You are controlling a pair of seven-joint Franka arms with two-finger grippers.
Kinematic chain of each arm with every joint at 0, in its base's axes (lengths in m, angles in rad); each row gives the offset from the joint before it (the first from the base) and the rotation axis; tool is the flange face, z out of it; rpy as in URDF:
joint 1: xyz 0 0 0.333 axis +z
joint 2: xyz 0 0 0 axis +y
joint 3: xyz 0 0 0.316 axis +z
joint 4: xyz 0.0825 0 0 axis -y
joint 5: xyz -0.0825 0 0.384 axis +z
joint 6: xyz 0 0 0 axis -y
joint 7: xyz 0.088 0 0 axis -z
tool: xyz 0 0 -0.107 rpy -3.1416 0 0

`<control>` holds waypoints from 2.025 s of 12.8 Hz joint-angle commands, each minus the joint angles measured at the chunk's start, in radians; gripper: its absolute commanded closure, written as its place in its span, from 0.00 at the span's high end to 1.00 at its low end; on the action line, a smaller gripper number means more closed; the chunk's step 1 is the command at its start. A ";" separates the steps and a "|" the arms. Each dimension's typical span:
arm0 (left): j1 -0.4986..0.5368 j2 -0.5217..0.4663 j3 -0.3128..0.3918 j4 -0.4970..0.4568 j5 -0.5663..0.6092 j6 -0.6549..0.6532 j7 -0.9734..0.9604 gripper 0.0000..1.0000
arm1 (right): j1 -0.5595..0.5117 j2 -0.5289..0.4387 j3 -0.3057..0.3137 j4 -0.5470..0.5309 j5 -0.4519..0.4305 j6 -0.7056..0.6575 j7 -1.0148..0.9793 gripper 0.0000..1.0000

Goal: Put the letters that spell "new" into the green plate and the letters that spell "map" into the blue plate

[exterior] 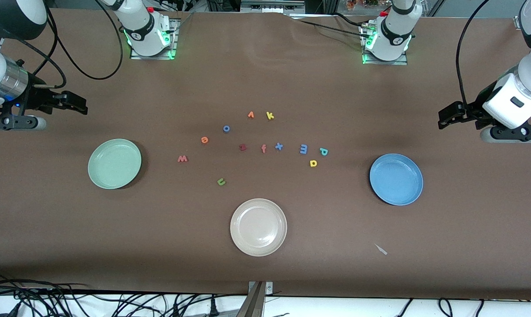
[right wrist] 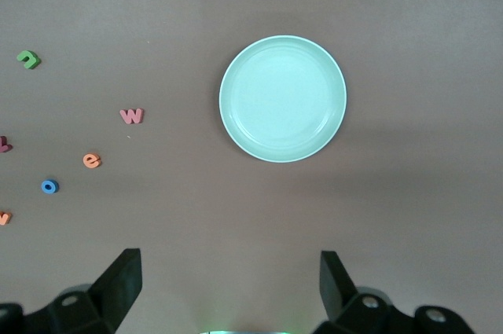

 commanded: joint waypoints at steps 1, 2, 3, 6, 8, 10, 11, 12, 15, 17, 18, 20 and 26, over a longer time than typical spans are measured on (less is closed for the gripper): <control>-0.001 -0.019 0.003 -0.012 -0.021 -0.007 0.016 1.00 | -0.013 0.012 -0.008 0.031 -0.005 -0.027 0.001 1.00; -0.001 -0.019 0.004 -0.012 -0.021 -0.007 0.016 1.00 | -0.013 0.012 -0.014 0.029 -0.005 -0.027 0.001 1.00; -0.001 -0.019 0.004 -0.012 -0.021 -0.007 0.016 1.00 | -0.015 0.012 -0.017 0.029 -0.005 -0.027 0.001 1.00; -0.001 -0.019 0.004 -0.012 -0.021 -0.007 0.016 1.00 | -0.013 0.013 -0.020 0.029 -0.005 -0.027 -0.005 1.00; -0.001 -0.019 0.004 -0.012 -0.021 -0.007 0.016 1.00 | -0.013 0.013 -0.020 0.029 -0.005 -0.027 -0.007 1.00; -0.001 -0.019 0.004 -0.012 -0.021 -0.007 0.016 1.00 | -0.012 0.013 -0.020 0.031 -0.005 -0.025 -0.005 1.00; -0.001 -0.019 0.004 -0.012 -0.021 -0.007 0.016 1.00 | -0.012 0.013 -0.019 0.031 -0.005 -0.027 -0.005 1.00; -0.001 -0.019 0.004 -0.012 -0.021 -0.007 0.016 1.00 | -0.012 0.013 -0.020 0.031 -0.005 -0.025 -0.004 1.00; -0.001 -0.019 0.004 -0.012 -0.021 -0.007 0.016 1.00 | -0.012 0.013 -0.019 0.031 -0.005 -0.025 -0.005 1.00; -0.001 -0.019 0.004 -0.012 -0.021 -0.007 0.016 1.00 | -0.010 0.012 -0.019 0.031 -0.005 -0.025 0.000 1.00; -0.001 -0.019 0.004 -0.012 -0.021 -0.007 0.016 1.00 | -0.010 0.012 -0.019 0.031 -0.005 -0.025 -0.005 1.00; -0.001 -0.019 0.004 -0.012 -0.021 -0.007 0.016 1.00 | -0.012 0.012 -0.020 0.032 -0.006 -0.011 0.003 1.00; -0.001 -0.019 0.004 -0.012 -0.021 -0.007 0.016 1.00 | -0.012 0.006 -0.019 0.046 -0.016 0.009 0.001 1.00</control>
